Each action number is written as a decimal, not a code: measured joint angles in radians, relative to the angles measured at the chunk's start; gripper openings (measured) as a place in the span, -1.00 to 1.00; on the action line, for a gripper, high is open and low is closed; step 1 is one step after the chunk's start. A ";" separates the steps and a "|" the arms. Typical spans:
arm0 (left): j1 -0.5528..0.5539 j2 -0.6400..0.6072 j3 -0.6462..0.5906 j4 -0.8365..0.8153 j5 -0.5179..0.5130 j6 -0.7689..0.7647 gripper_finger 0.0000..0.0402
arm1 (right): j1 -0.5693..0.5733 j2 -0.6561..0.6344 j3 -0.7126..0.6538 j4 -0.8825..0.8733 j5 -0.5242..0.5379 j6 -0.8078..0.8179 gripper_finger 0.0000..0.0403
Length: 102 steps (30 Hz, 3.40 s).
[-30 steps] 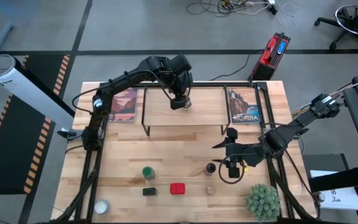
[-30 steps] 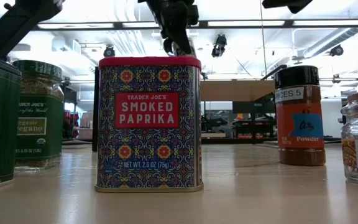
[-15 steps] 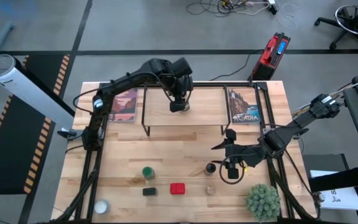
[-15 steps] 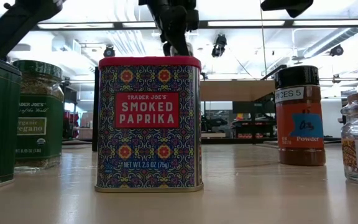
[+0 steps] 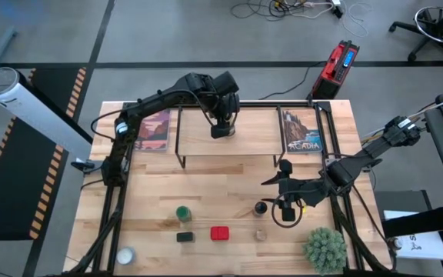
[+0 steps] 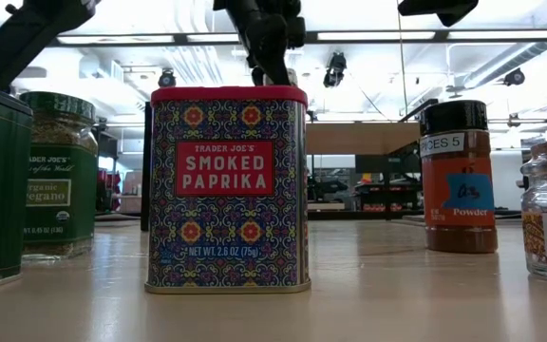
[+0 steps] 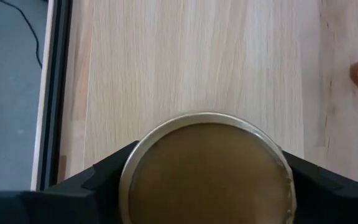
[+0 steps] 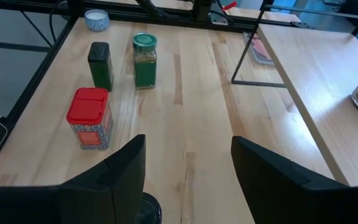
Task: Shelf spices
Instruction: Put the yellow seasoning bottle on the shelf
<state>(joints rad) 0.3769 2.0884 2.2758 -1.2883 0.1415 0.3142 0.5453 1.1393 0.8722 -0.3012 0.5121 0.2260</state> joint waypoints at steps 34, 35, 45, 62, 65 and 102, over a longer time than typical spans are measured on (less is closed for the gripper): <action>-0.041 0.000 0.000 0.088 -0.187 0.198 0.59 | 0.000 0.000 -0.009 0.000 0.000 0.000 0.06; -0.041 0.000 0.000 0.088 -0.187 0.201 0.58 | 0.000 0.000 -0.010 0.000 0.000 0.000 0.06; -0.042 0.000 0.000 0.144 -0.188 0.227 0.56 | 0.000 0.000 -0.011 0.000 0.000 0.000 0.06; -0.057 -0.001 0.000 0.165 -0.192 0.231 0.69 | 0.000 0.000 -0.011 0.000 0.000 0.000 0.06; -0.062 -0.005 0.000 0.180 -0.210 0.242 0.68 | 0.000 0.000 -0.011 0.000 0.000 0.001 0.06; -0.115 -0.128 -0.019 -0.028 -0.501 0.107 0.60 | 0.009 0.000 -0.015 0.000 0.003 0.011 0.06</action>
<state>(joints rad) 0.2619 1.9602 2.2564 -1.3167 -0.3599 0.4212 0.5545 1.1397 0.8574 -0.3011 0.5152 0.2375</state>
